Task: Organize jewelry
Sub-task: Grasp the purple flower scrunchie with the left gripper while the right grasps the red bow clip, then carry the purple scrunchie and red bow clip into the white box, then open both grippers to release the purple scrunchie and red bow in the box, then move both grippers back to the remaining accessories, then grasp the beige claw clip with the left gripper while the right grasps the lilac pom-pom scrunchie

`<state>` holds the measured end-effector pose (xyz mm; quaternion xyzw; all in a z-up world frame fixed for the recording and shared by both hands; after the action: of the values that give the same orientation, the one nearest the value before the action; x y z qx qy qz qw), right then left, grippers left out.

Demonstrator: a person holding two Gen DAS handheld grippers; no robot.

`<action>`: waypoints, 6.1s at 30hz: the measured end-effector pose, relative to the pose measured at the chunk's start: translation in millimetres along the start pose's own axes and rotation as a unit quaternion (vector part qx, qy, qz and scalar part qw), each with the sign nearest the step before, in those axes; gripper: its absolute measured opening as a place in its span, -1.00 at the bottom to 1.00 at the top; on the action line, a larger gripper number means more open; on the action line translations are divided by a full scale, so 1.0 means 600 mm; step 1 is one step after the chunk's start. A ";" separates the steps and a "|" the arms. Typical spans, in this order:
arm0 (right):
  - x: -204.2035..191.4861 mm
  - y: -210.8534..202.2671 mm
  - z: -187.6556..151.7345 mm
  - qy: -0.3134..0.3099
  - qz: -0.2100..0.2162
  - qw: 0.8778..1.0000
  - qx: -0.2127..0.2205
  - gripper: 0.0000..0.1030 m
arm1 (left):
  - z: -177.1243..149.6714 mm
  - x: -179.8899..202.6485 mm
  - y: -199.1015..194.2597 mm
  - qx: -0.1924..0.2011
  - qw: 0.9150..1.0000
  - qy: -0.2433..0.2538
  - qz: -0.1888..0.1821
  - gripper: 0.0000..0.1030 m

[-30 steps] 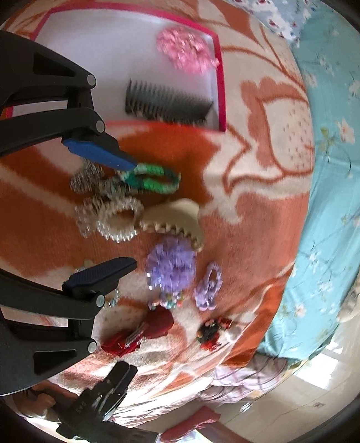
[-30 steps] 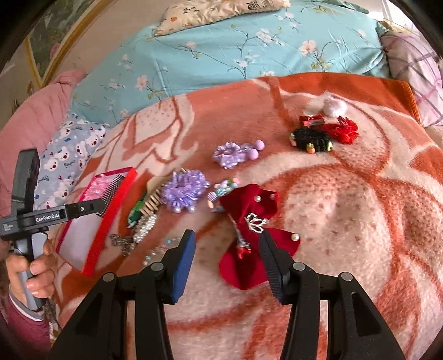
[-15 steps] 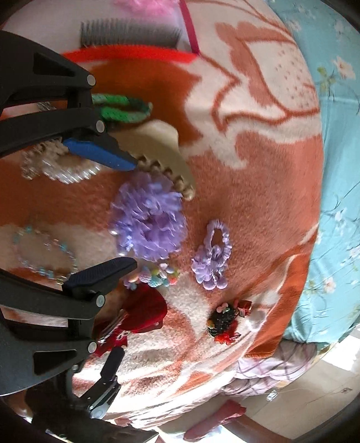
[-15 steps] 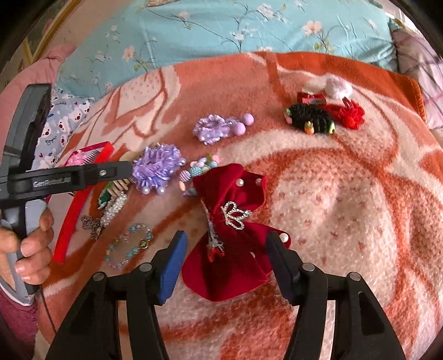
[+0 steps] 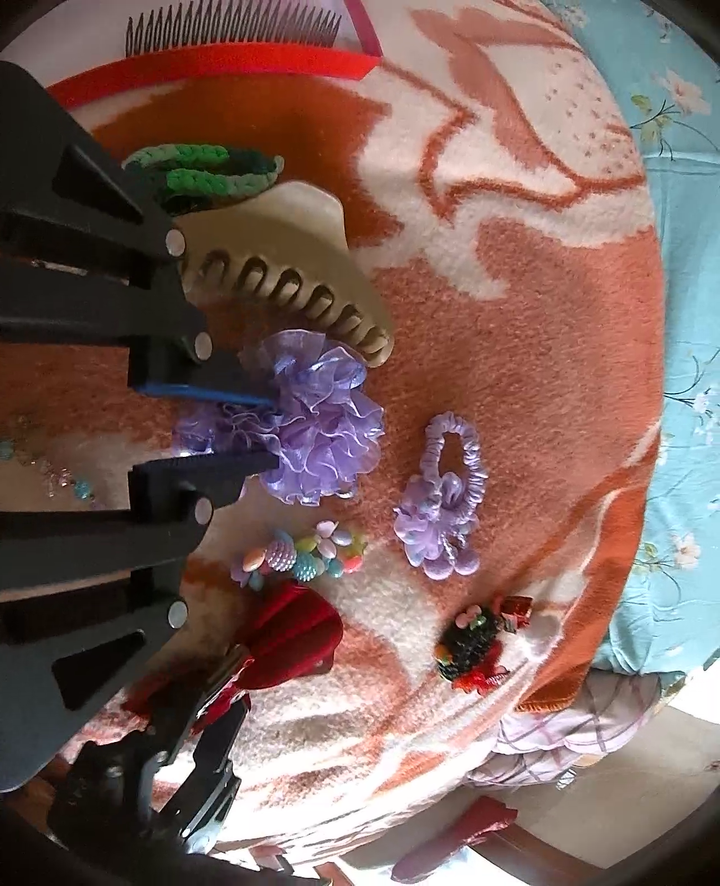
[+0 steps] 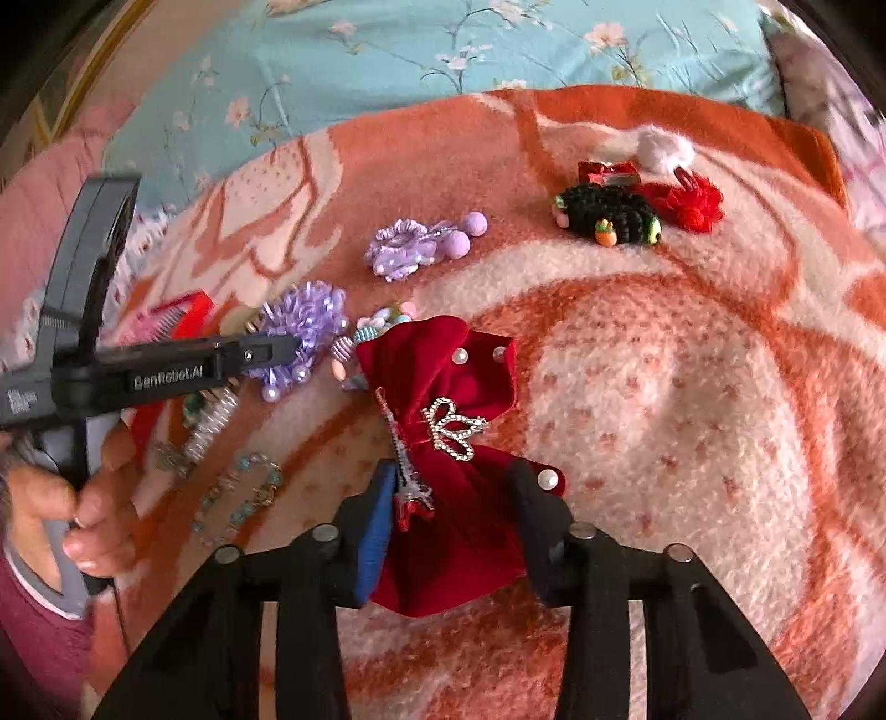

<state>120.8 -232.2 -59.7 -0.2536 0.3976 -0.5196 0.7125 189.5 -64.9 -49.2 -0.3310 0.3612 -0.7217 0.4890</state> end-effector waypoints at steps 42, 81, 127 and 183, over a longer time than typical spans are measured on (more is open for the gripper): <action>-0.252 -0.028 0.005 -0.079 0.100 0.992 0.023 -0.58 | -0.175 -0.233 -0.278 0.126 0.976 -0.171 0.056 -0.81; -0.565 0.233 0.027 -0.163 0.139 0.976 -0.036 -0.57 | -0.215 -0.483 -0.223 0.104 0.949 -0.275 0.116 -0.81; -0.437 0.113 0.021 -0.108 0.170 0.980 -0.001 -0.06 | -0.224 -0.398 -0.257 0.103 0.957 -0.256 0.095 -0.07; -0.062 0.152 0.174 0.061 -0.030 0.997 0.035 0.01 | -0.008 -0.124 0.002 -0.012 0.998 -0.061 0.021 0.48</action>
<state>251.0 -172.1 -61.0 -0.2085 0.4142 -0.5687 0.6794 208.7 6.0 -62.2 -0.3726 0.3468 -0.6850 0.5212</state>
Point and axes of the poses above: each gripper's, at about its wrist camera, not at the fingertips, and y roughly the way its jaws point, x to its right, z to its top, the point moved 2 cm from there along y, roughly the way its jaws point, and after that the axes turned 6 degrees about y, right-handed, at the moved point
